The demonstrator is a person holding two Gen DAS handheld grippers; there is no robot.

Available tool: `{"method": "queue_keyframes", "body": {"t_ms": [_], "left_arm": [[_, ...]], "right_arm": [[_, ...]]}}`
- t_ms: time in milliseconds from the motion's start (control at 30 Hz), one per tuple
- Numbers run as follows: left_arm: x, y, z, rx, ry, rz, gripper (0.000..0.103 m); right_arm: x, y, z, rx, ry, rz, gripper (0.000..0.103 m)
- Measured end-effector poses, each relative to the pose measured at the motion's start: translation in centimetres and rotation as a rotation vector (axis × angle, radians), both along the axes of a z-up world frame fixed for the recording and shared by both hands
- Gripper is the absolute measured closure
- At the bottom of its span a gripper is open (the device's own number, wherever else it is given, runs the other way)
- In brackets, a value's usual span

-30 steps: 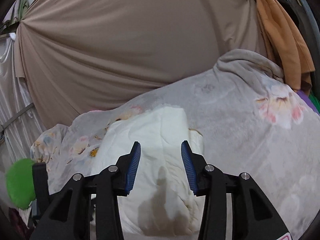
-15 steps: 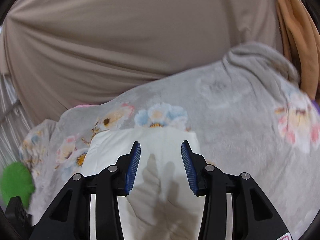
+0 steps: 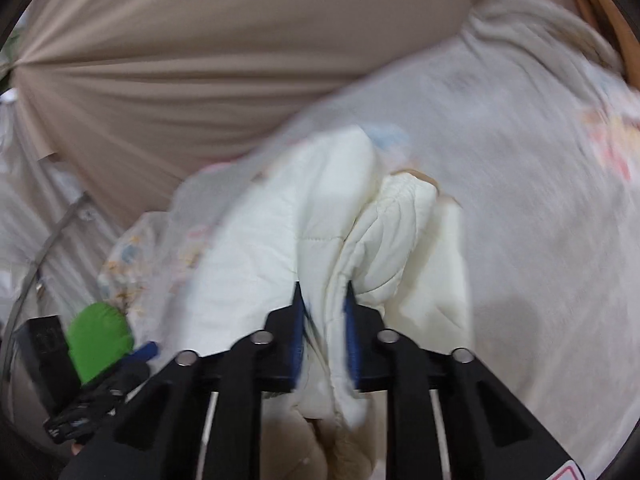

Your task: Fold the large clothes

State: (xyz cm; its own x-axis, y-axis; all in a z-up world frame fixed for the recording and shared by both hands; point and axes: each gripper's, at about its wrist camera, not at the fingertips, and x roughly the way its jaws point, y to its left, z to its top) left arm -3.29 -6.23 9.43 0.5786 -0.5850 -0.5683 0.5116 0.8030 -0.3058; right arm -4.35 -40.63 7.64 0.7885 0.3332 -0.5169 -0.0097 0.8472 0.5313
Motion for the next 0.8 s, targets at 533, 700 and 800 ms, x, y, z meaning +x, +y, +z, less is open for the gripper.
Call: {"method": "queue_keyframes", "body": {"t_ms": [533,700,800], "left_arm": [[1.6,-6.6,-3.3,0.133,0.035,-0.067,0.021],[1.1,-7.3,-4.2,0.216,-0.031,-0.03,0.02],[1.4,-7.2,-4.2,0.206,-0.017,-0.027,0.018]], "right_arm": [[-4.1,-2.6,-8.6,-0.008,0.102,-0.189,0.088],[-4.2,-3.2,-5.6,-0.04,0.096,-0.223,0.083],[-4.3,-2.7,-1.0,-0.123,-0.02,-0.247,0.085]]}}
